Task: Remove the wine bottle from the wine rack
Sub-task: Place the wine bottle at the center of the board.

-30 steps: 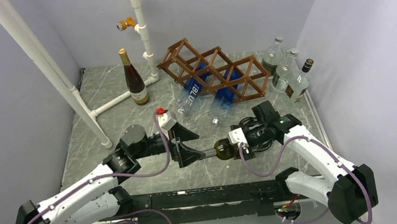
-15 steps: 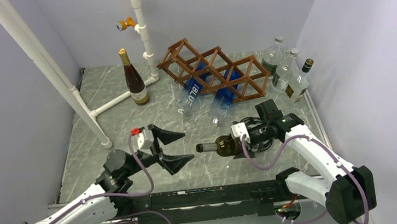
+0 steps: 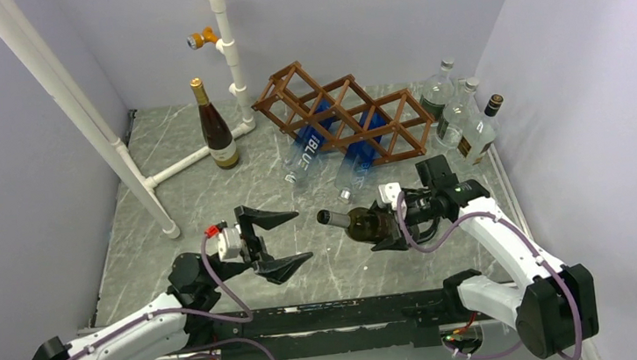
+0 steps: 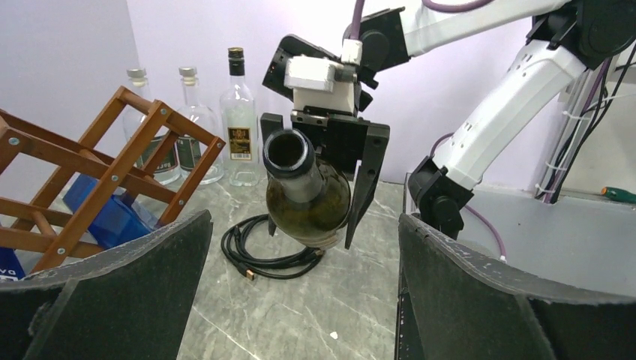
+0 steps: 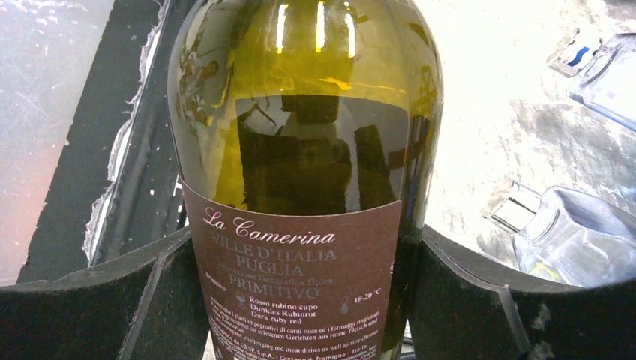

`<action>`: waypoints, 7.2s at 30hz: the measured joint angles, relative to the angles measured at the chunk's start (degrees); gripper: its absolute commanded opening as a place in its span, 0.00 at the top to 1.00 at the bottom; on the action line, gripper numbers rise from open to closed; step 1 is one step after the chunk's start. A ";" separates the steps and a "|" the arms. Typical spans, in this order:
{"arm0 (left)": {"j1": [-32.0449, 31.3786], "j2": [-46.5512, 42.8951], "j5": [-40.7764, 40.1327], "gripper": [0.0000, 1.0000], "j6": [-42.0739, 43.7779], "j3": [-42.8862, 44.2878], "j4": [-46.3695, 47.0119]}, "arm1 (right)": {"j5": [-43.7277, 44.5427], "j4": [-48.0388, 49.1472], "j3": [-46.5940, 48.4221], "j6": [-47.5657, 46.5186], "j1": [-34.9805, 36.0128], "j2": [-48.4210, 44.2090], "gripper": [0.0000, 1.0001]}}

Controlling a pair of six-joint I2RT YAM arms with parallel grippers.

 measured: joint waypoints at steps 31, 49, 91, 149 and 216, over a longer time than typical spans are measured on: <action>-8.70 40.81 -10.78 0.01 0.79 10.25 32.09 | -4.35 1.55 0.00 2.49 -2.19 0.11 0.96; -9.11 46.64 -11.91 0.19 -1.81 15.08 32.94 | -4.72 1.55 0.00 2.49 -2.25 0.11 0.96; -9.42 28.59 -10.86 1.00 1.33 16.87 15.85 | -6.78 -1.38 0.00 -4.94 -2.56 -1.73 0.00; 20.52 10.88 -19.76 1.00 6.88 21.16 -27.43 | -0.42 -7.58 0.09 -12.02 -4.13 -4.90 0.00; 41.77 39.69 -42.40 1.00 17.86 27.98 2.51 | 0.04 -7.56 0.09 -12.02 -4.13 -5.49 0.00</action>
